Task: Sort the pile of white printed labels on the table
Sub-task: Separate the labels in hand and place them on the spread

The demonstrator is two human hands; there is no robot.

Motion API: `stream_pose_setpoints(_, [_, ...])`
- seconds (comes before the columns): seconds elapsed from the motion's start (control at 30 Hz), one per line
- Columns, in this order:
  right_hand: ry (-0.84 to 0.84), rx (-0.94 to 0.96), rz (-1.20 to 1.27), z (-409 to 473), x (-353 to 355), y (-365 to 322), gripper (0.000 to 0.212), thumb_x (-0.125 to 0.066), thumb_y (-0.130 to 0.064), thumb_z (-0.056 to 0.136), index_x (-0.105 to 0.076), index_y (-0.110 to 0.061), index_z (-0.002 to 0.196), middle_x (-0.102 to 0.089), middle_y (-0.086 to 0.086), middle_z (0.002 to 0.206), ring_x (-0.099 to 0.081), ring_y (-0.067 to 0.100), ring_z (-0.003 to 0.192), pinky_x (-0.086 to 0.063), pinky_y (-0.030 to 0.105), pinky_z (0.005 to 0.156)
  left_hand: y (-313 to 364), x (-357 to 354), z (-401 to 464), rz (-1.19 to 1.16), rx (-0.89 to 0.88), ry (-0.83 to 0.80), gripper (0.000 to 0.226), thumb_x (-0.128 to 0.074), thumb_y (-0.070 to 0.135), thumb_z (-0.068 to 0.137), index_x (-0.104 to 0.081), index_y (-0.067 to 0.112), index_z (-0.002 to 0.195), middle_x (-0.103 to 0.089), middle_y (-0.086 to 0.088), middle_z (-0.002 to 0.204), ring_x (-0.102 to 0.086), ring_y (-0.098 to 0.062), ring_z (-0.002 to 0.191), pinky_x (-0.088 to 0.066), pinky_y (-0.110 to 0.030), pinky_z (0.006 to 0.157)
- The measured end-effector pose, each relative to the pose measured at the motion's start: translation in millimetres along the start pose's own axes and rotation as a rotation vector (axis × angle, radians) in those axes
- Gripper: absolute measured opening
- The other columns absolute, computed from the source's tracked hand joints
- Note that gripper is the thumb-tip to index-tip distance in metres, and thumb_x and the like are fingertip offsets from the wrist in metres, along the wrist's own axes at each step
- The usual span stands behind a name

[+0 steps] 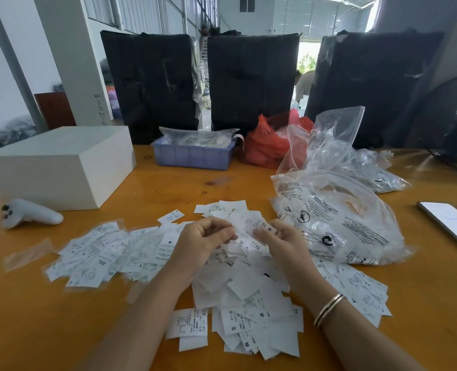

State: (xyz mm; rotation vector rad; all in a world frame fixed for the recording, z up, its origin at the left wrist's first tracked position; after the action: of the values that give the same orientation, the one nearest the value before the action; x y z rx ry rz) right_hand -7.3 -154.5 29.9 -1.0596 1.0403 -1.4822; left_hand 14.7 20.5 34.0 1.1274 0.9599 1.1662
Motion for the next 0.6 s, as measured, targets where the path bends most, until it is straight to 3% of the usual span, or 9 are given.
stream_pose_setpoints(0.1, [0.041, -0.133, 0.330, 1, 3, 1, 0.019, -0.058, -0.010, 0.089, -0.072, -0.015, 0.076, -0.037, -0.005, 0.050, -0.028, 0.005, 0.041, -0.025, 0.014, 0.039, 1, -2, 0, -0.037, 0.006, -0.004, 0.020, -0.076, 0.023, 0.063, -0.071, 0.016, 0.081, -0.075, 0.000, 0.075, -0.071, -0.009, 0.074, -0.052, -0.014, 0.063])
stream_pose_setpoints(0.17, [0.057, -0.189, 0.422, 2, 3, 0, 0.015, -0.060, -0.004, 0.087, -0.066, -0.013, 0.076, -0.039, -0.004, 0.050, -0.027, 0.006, 0.041, -0.024, 0.016, 0.038, -1, -3, 1, -0.025, 0.010, -0.011, 0.016, -0.078, 0.014, 0.068, -0.071, 0.015, 0.082, -0.074, 0.003, 0.076, -0.070, -0.008, 0.076, -0.052, -0.014, 0.064])
stream_pose_setpoints(0.23, [0.074, -0.223, 0.425, 0, 1, 0, 0.025, -0.063, -0.004, 0.085, -0.051, -0.014, 0.065, -0.033, -0.005, 0.046, -0.023, 0.008, 0.039, -0.021, 0.018, 0.038, -2, -4, 0, 0.011, 0.011, -0.018, 0.014, -0.077, 0.008, 0.074, -0.071, 0.016, 0.084, -0.073, 0.007, 0.076, -0.069, -0.007, 0.077, -0.052, -0.015, 0.067])
stream_pose_setpoints(0.37, [0.062, -0.245, 0.365, -6, -11, -4, 0.044, -0.067, -0.018, 0.085, -0.044, -0.022, 0.048, -0.027, -0.007, 0.040, -0.020, 0.008, 0.037, -0.021, 0.017, 0.037, -2, -6, -1, 0.055, 0.000, -0.022, 0.015, -0.076, 0.008, 0.076, -0.070, 0.015, 0.088, -0.072, 0.009, 0.077, -0.068, -0.006, 0.081, -0.054, -0.019, 0.076])
stream_pose_setpoints(0.47, [0.082, -0.293, 0.377, -11, -18, -6, 0.049, -0.071, -0.024, 0.082, -0.033, -0.022, 0.051, -0.028, -0.009, 0.040, -0.023, 0.007, 0.036, -0.023, 0.018, 0.037, 0, -6, -2, 0.103, -0.021, -0.016, 0.016, -0.077, 0.014, 0.075, -0.068, 0.017, 0.089, -0.070, 0.013, 0.075, -0.067, -0.005, 0.080, -0.054, -0.023, 0.080])
stream_pose_setpoints(0.6, [0.095, -0.259, 0.389, -13, -19, -12, 0.039, -0.070, -0.016, 0.083, -0.041, -0.020, 0.057, -0.035, -0.013, 0.038, -0.028, 0.002, 0.033, -0.025, 0.014, 0.034, 0, -5, -1, 0.126, -0.043, 0.009, 0.018, -0.077, 0.015, 0.076, -0.068, 0.016, 0.092, -0.069, 0.015, 0.074, -0.065, -0.002, 0.078, -0.054, -0.021, 0.080])
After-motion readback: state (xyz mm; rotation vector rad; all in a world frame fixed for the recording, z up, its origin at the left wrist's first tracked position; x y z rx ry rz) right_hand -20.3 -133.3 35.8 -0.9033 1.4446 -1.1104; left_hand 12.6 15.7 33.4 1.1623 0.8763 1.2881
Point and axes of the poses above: each hand's wrist, its own z-axis towards the middle knuckle, its own x-axis out of the back of the hand, y = z × x, the point moved 3 cm from there along z, towards the middle knuckle
